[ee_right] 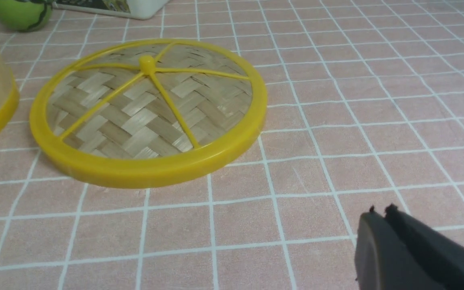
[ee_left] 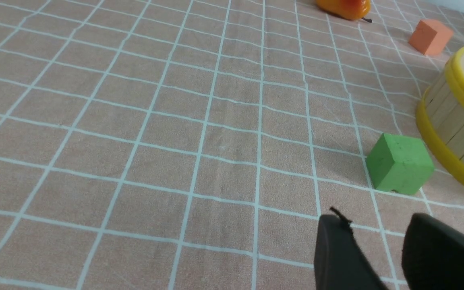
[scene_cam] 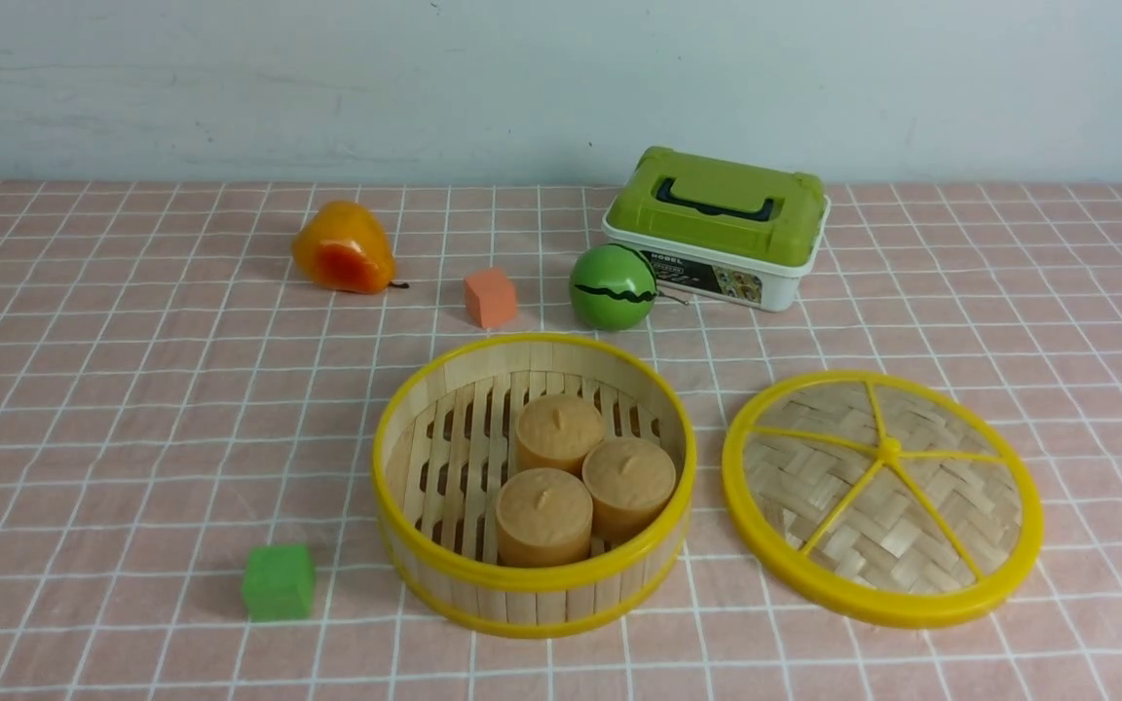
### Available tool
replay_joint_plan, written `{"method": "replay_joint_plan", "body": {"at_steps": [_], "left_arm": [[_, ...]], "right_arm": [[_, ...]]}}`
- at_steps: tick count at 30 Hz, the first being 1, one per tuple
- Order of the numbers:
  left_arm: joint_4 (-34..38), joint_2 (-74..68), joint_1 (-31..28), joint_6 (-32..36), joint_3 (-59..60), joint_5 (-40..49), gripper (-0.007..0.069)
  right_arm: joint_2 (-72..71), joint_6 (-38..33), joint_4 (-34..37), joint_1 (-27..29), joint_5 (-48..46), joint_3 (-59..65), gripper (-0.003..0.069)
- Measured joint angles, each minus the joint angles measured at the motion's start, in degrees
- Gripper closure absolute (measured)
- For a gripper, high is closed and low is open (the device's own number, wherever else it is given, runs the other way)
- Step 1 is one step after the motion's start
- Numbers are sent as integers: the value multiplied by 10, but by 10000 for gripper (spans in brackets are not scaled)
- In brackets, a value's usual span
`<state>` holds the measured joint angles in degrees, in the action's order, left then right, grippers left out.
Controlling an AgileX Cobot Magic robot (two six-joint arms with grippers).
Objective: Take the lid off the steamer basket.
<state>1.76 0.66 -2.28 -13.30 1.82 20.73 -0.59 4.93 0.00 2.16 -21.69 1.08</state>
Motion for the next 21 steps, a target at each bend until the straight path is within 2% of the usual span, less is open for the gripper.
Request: {"method": "replay_joint_plan", "body": {"at_steps": [4,21], "left_arm": [[0,0,0,0,0,0,385],[0,0,0,0,0,0,385]], "right_arm": [[0,0,0,-25,0,0,684],[0,0,0,-28,0,0,677]]}}
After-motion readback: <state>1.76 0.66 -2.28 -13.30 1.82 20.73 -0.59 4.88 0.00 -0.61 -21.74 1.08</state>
